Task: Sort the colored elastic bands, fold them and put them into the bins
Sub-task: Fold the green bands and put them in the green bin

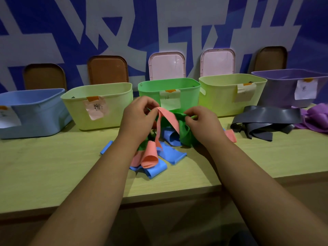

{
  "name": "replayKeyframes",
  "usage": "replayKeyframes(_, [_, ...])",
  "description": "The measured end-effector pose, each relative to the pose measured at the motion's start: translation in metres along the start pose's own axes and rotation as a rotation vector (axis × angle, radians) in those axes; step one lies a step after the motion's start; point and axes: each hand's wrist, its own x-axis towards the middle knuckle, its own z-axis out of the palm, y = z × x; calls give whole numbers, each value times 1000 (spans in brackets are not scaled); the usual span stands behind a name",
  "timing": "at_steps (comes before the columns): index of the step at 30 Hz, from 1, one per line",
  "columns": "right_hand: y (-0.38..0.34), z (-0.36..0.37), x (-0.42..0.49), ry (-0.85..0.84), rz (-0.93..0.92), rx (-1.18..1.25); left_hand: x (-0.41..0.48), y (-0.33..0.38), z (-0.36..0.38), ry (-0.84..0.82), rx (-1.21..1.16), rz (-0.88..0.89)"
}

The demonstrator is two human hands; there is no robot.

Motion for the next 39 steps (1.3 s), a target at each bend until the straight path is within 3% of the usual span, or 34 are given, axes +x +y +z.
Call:
replayKeyframes(5, [7, -3, 2, 41, 155, -55, -1, 14, -4, 155, -151, -84])
replayKeyframes(10, [-6, -3, -4, 171, -59, 89, -2, 18, -3, 134, -143, -76])
replayKeyframes(13, [-19, -3, -13, 35, -200, 237, 0, 21, -1, 117, -201, -60])
replayKeyframes(16, [-28, 1, -18, -114, -261, 234, 1, 25, 1, 66, -322, -101])
replayKeyframes(21, [-34, 5, -17, -41, -195, 369, 0, 24, -3, -39, -557, -190])
replayKeyframes(28, [-53, -7, -10, 46, -147, 396, -11, 38, -49, -289, -237, -196])
replayKeyframes(32, [-71, -18, -3, 82, -162, 345, -40, 45, -83, -773, 261, -194])
replayKeyframes(33, [-76, -20, -1, 84, -166, 342, -47, 45, -85, -828, 344, -183])
replayKeyframes(35, [-86, -25, 1, 79, -166, 343, -57, 42, -83, -791, 370, -157])
replayKeyframes(39, [-100, -33, 2, 70, -146, 320, -61, 36, -86, -537, 161, -269])
